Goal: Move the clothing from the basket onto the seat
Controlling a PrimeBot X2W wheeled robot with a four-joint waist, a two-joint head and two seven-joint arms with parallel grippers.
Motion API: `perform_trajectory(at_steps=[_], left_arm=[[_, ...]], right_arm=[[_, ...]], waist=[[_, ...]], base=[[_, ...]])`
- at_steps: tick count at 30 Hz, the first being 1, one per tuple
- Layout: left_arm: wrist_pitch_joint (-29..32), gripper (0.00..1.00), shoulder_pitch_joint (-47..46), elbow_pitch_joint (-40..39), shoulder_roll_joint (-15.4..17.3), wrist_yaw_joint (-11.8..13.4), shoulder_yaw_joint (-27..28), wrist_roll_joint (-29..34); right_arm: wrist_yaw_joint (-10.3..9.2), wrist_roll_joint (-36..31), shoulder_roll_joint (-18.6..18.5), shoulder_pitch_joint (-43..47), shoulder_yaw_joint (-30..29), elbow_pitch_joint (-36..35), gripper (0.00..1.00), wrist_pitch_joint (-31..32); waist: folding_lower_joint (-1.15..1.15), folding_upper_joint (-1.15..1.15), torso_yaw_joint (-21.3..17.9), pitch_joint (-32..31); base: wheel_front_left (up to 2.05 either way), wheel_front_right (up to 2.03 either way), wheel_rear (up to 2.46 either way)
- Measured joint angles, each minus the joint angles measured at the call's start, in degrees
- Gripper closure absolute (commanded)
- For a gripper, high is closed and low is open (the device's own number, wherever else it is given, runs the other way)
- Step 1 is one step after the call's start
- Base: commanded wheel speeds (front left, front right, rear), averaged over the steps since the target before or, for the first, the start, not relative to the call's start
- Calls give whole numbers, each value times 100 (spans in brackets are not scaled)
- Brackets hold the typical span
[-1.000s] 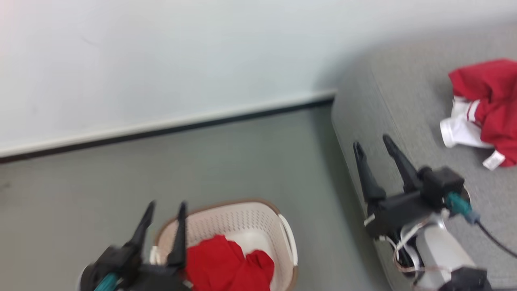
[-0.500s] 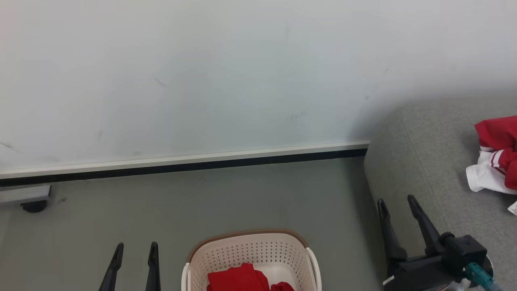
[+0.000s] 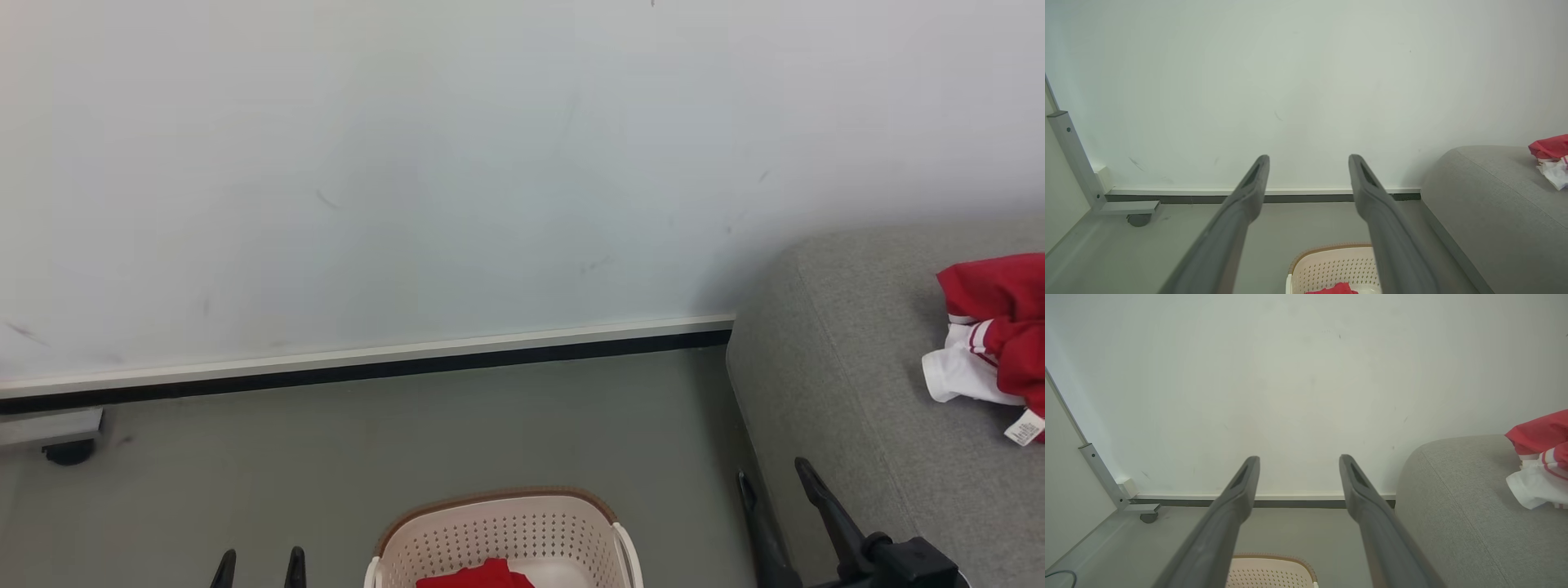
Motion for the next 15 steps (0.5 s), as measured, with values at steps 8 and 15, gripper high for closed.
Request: perform_trajectory(at_steps=[8,15], left_arm=[[0,0,-13,130,-37,-74,36,15],[0,0,-13,126,-43,-91,48,-4]], right_arm=[[0,3,-44,58,121,71,0,0],[0,20,-27,60,134,85,0,0]], waist=[[0,0,-115,-58],[0,0,-158,-75]], base=[[0,0,0],[0,0,0]])
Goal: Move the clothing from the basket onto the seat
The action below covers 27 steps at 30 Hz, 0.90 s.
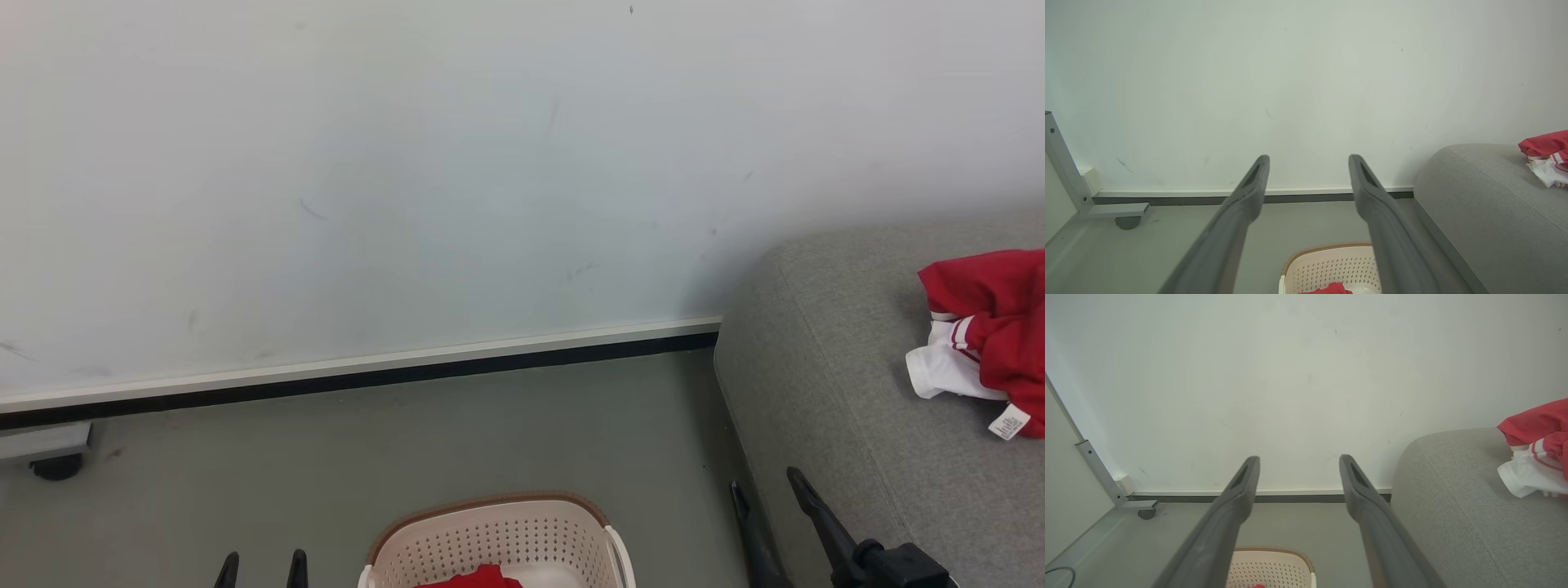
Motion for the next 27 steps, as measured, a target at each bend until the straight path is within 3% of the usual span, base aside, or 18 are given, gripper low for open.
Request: perform_trajectory(at_steps=[16,27], left_arm=[[0,0,1,137,-2,-37,-191,-31],[0,0,-477,1602,-4,-112,-723,224]], right_arm=[[0,33,32,-13,34,-29,0,0],[0,77,14,-355,105,-144,0,0]], waist=[[0,0,8,86],[0,0,-120,490]], base=[[0,0,0],[0,0,0]])
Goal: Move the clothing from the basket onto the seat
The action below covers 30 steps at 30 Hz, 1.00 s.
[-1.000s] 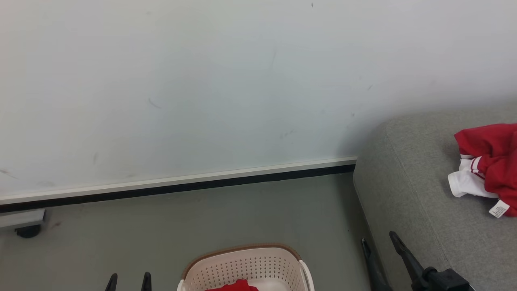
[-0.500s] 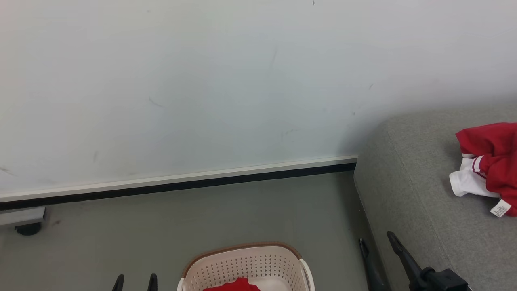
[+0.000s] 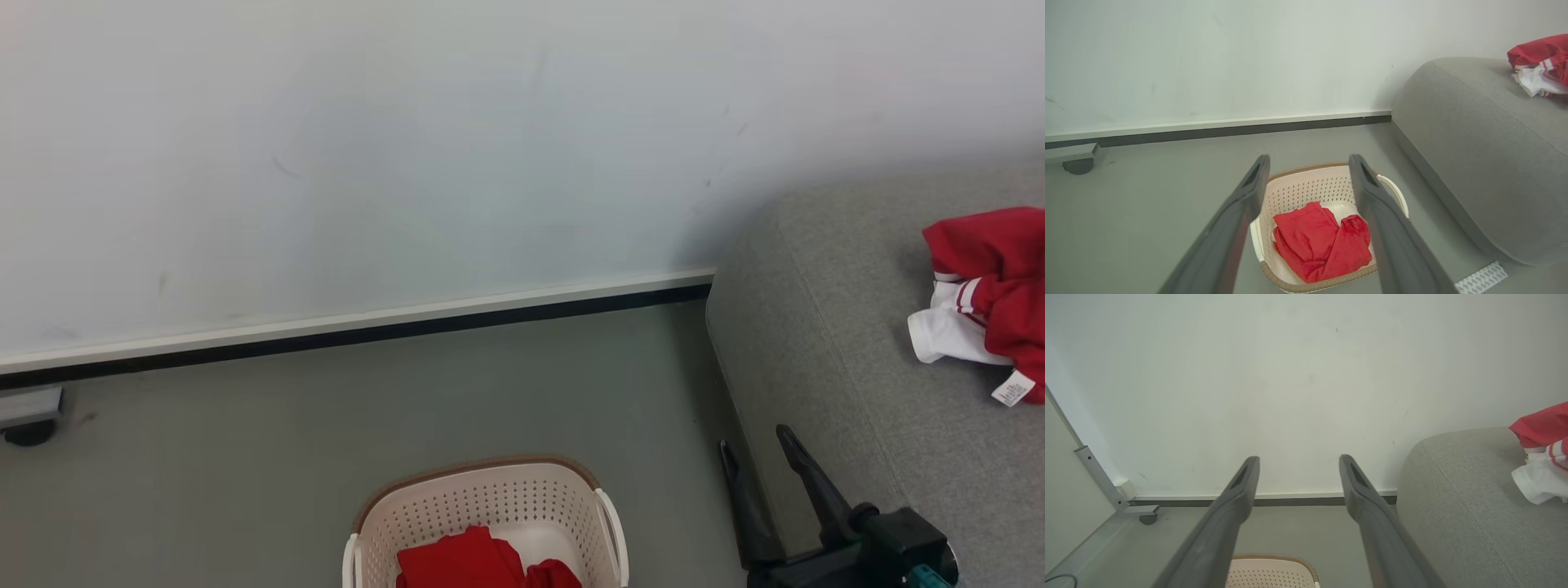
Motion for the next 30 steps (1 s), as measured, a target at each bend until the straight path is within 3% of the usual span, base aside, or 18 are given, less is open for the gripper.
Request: perform_trajectory(at_steps=[11,25,30], left_arm=[[-1,0,-1488,1444,-4,-154,-692,101],[7,0,-4060,3738,-7,-455,-1373,544],[291,0,-4763,4454,-10,-598,-1607,465]], right_arm=[[0,63,18,-791,-11,-333,0,-1],[0,37,137,-2019,-63,-922,0,-1],[0,4,219,-2461,26,-1116,0,-1]], waist=[[1,0,-166,809],[2,1,-481,2509],[2,1,-601,3158]], base=[[0,0,0],[0,0,0],[0,0,0]])
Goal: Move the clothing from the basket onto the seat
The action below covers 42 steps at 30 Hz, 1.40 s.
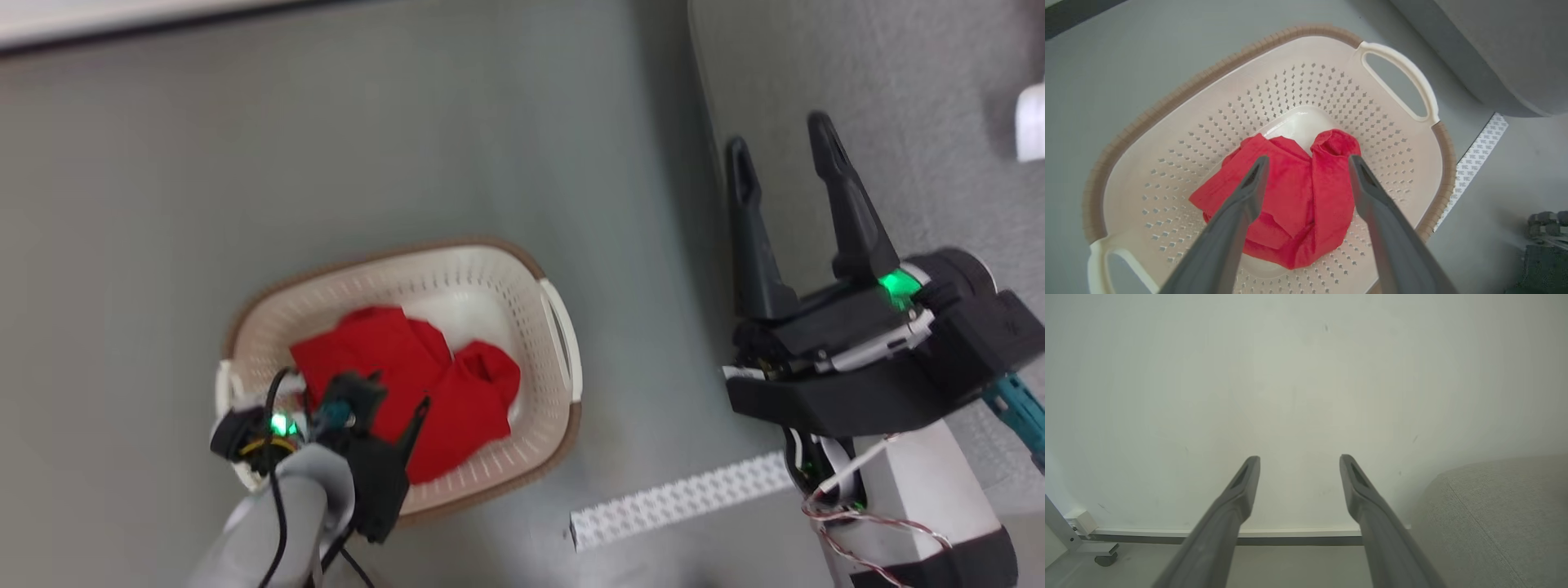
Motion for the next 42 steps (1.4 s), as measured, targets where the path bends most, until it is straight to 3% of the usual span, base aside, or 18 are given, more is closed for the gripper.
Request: perform_trajectory(at_steps=[6,17,26,36,37,38,42], left_arm=[[581,0,-765,698,3,-41,-343,-41],[1013,0,-1608,1380,135,-44,-1093,-47],[1214,0,-1708,1726,268,114,-1177,-58],[1265,0,-1907,1806,417,500,-1343,20],[1267,62,-1905,1815,414,500,-1354,19],[1271,96,-1901,1820,412,499,-1362,15],[1157,100,-1892,1835,399,501,-1397,1]], right_arm=[[0,15,167,-354,169,-104,0,1],[0,130,396,-626,233,-129,0,1],[0,243,541,-677,282,-147,0,1],[0,254,569,-678,260,-145,0,1],[0,254,569,-677,256,-134,0,1],[0,254,570,-677,258,-124,0,1],[0,252,573,-677,245,-92,0,1]], waist=[[0,0,-168,734],[-1,1,-595,1728],[-2,0,-1134,2165],[-2,0,-1345,2398],[-2,0,-1338,2391],[-2,0,-1330,2382],[-2,-1,-1301,2334]], base=[[0,0,0],[0,0,0],[0,0,0],[0,0,0],[0,0,0],[0,0,0],[0,0,0]])
